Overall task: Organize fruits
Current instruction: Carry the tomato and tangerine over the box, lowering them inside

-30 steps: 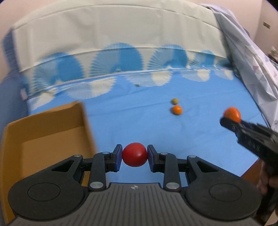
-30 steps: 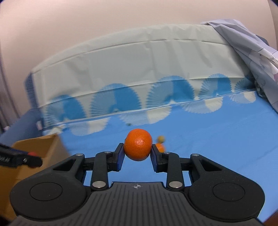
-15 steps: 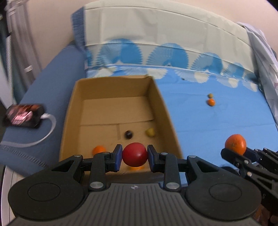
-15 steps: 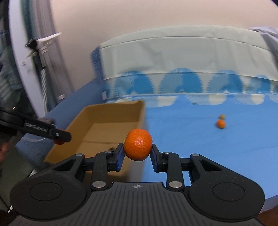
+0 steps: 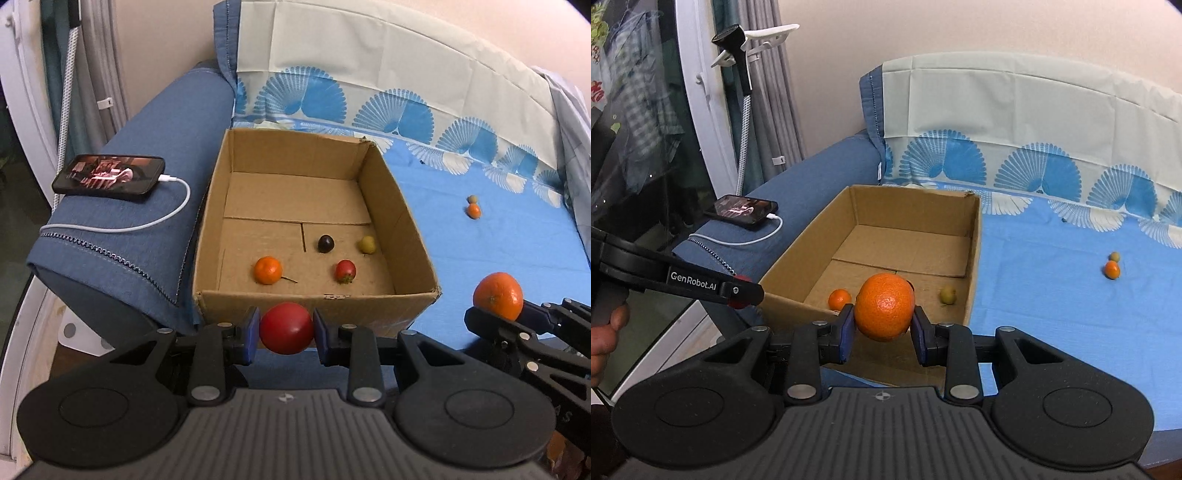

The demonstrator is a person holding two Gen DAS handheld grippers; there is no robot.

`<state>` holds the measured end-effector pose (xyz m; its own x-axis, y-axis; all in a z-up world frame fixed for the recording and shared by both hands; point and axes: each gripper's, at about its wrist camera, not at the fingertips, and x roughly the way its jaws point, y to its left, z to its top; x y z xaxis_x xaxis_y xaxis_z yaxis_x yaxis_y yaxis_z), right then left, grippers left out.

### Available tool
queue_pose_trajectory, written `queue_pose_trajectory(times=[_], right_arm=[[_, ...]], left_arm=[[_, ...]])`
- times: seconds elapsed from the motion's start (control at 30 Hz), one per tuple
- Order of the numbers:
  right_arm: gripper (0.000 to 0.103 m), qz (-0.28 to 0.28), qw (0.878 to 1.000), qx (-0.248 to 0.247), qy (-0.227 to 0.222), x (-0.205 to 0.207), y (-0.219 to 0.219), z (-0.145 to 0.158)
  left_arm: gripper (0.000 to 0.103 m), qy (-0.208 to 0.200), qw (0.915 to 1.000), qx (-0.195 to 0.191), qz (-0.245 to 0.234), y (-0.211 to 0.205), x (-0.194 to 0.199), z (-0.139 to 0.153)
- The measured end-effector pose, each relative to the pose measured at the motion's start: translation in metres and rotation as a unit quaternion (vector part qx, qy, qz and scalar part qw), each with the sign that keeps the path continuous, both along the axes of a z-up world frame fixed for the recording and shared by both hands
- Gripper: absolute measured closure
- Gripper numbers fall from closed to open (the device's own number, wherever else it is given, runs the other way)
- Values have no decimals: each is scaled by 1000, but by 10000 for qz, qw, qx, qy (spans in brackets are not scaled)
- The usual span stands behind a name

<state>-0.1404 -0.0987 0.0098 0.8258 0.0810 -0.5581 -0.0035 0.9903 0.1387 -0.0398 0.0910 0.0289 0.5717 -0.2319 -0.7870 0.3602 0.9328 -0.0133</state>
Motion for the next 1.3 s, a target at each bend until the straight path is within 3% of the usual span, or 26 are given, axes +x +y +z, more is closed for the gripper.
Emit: queue_pose_trajectory(times=[0.43,0.83,1.3], right_arm=[[70,-88,9999,-74,114,12,-4,-5],[70,-237,9990,-159,346,93,-21,-30],[70,-16,9954,-311,904,171,-22,-80]], left_arm=[[69,98,9999,-116,30,-4,17,-5],[69,122,9998,-18,142,-39,101,-20],[69,474,9978,416,222,-61,179,-85]])
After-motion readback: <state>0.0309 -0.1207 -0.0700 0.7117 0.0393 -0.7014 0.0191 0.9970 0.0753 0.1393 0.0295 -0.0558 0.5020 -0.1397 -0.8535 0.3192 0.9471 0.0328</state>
